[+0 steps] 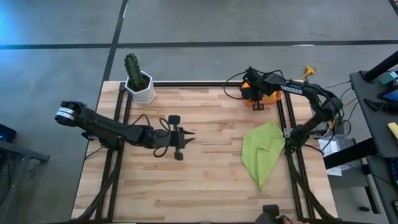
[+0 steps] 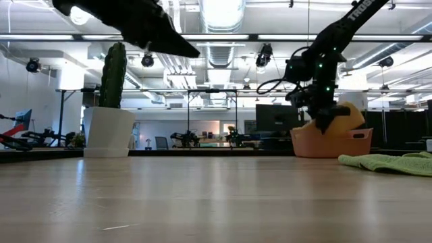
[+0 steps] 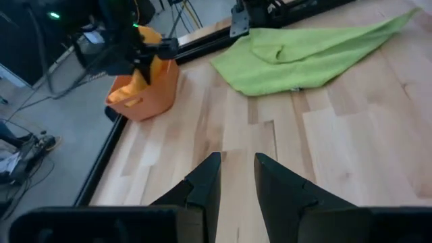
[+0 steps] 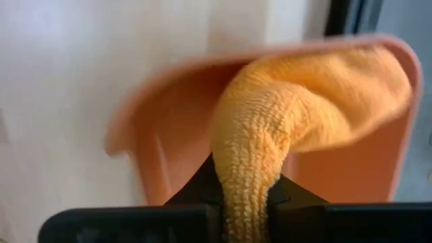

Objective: Roll microfiber towels into tight, uniform cylinder then place into a basket
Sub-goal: Put the orange microfiber cloth into the orange bin

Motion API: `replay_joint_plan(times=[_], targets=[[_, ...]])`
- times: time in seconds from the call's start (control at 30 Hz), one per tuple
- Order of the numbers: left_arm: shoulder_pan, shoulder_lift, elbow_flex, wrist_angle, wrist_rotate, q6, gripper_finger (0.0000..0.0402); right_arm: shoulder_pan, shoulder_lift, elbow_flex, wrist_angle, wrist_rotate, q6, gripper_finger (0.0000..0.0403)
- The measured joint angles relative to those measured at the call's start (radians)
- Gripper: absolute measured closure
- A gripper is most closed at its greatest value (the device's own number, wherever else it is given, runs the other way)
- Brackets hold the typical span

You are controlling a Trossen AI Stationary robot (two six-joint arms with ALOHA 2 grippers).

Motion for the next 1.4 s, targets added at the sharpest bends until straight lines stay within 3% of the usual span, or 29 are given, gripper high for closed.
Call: replay_joint_plan(times=[0.17,0.37,0.6,0.7,0.83,1.07,1.13,1.3,1.4], targets=[[0.000,-0.082,-0.002,-0.082,-0.003,-0.007,0.0327,0.052,0.014,0.000,0.026,-0.078,-0.020,0.0381],[0.000,-0.131,-0.002,-0.116,-0.004,0.000,0.0327,0.196,0.046,0.000,0.174,-0.128,-0.026,0.0381],[0.003,-0.140,-0.002,-0.159,-0.005,0.002,0.0327,0.372,0.085,0.038,0.293,-0.209,0.154,0.0381],[0.003,-0.139,-0.002,-0.157,-0.007,0.002,0.0327,0.420,0.088,0.058,0.288,-0.216,0.112,0.0381],[0.003,-0.137,-0.002,-0.161,-0.007,-0.007,0.0327,0.421,0.076,0.061,0.291,-0.188,-0.113,0.0381],[0.003,-0.130,-0.003,-0.163,-0.007,-0.059,0.0327,0.351,0.029,0.069,0.322,-0.114,-0.262,0.0381],[0.004,-0.121,-0.006,-0.163,-0.007,-0.065,0.0327,0.326,0.012,0.085,0.320,-0.141,-0.266,0.0381],[0.004,-0.103,-0.026,-0.160,-0.007,-0.086,0.0327,0.289,-0.001,0.101,0.253,-0.341,-0.368,0.0381],[0.004,-0.103,-0.035,-0.160,-0.007,-0.088,0.0327,0.297,0.016,0.098,0.187,-0.323,-0.463,0.0381]])
